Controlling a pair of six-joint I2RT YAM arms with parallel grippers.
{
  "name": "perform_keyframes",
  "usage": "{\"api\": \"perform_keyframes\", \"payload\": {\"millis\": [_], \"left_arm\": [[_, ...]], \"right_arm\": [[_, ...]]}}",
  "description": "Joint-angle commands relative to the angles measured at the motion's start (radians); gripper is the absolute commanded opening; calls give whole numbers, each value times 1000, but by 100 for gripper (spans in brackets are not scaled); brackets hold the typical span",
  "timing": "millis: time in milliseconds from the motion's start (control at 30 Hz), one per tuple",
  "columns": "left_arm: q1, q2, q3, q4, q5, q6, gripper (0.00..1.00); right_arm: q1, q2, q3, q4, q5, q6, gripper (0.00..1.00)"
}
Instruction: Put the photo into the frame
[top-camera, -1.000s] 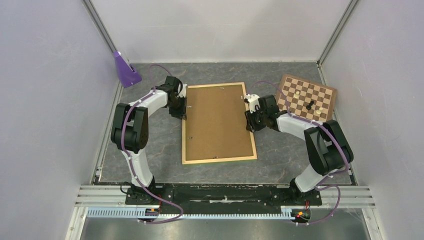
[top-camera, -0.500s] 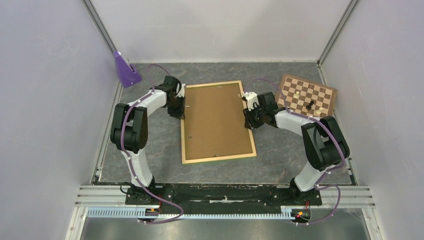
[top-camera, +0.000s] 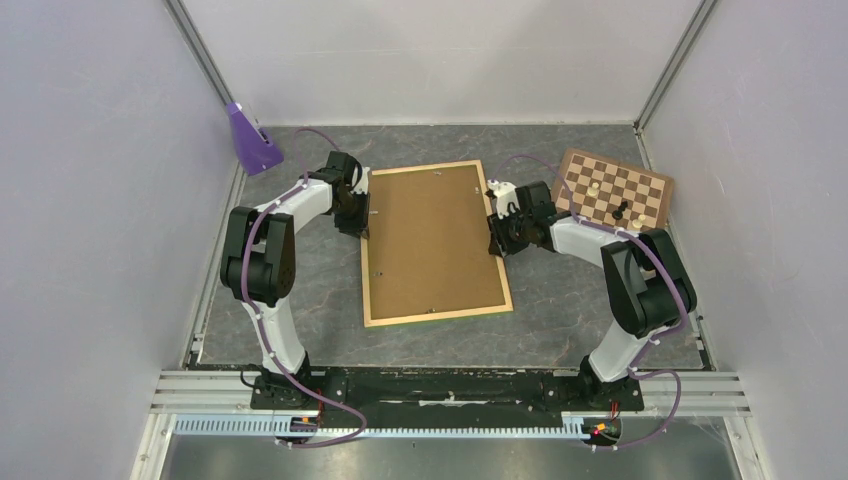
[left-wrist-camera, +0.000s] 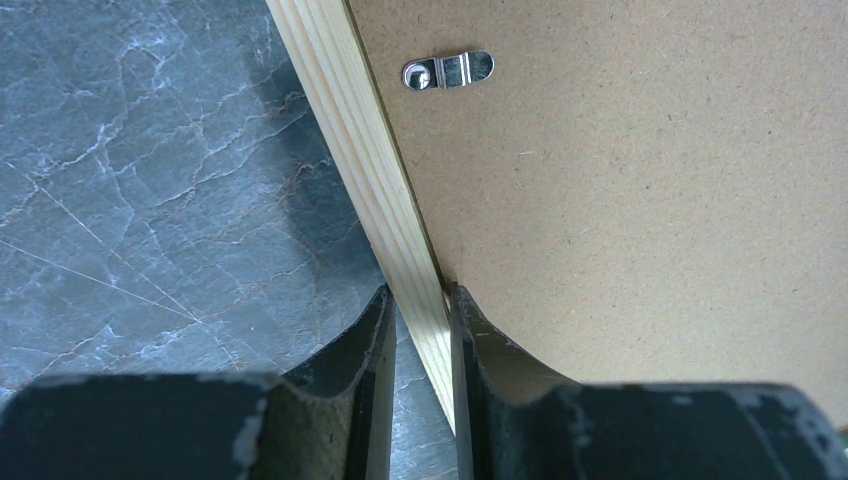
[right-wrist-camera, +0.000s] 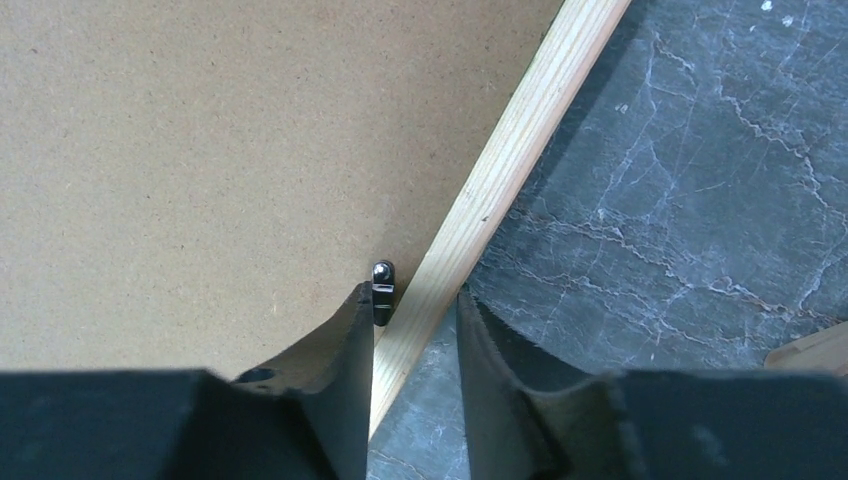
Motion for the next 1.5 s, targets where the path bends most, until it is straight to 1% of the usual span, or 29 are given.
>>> {"api": "perform_keyframes", "payload": {"millis": [0,33,233,400,800,1067,1200,1233,1267,1300,1333,1367,1467], "left_arm": [[-10,-60,16,0,50,65,2],[-9,-62,16,-1,48,65,2],[-9,-58,24,-1,40,67,2],[-10,-45,38,-5,24,73,2],[-10,-34,48,-8,16,80,2],[-10,-30,49,-8,17,82,2],[-11,-30,49,-8,21,82,2],[-11,-31,49,-8,22,82,2],[-11,-31,48,-8,24,81,2],[-11,-33,48,-8,24,81,2],[-11,-33,46,-8,27,80,2],[-11,-35,46,-8,28,80,2],[-11,-39,43,-8,27,81,2]], "right_arm": [[-4,71,-18,-69,95,-45,26],[-4,73,-15,-74,99,-62,21],[-4,71,-10,-72,145,-167,6],[7,77,-13,-67,174,-263,0],[51,86,-31,-65,219,-431,0],[60,93,-26,-91,195,-452,0],[60,84,-18,-95,183,-414,0],[59,81,-12,-98,181,-401,5],[59,80,-1,-103,178,-385,13],[57,76,7,-105,174,-366,26],[52,71,13,-107,159,-347,36],[46,67,26,-110,147,-319,41],[24,61,61,-122,108,-243,48]]}}
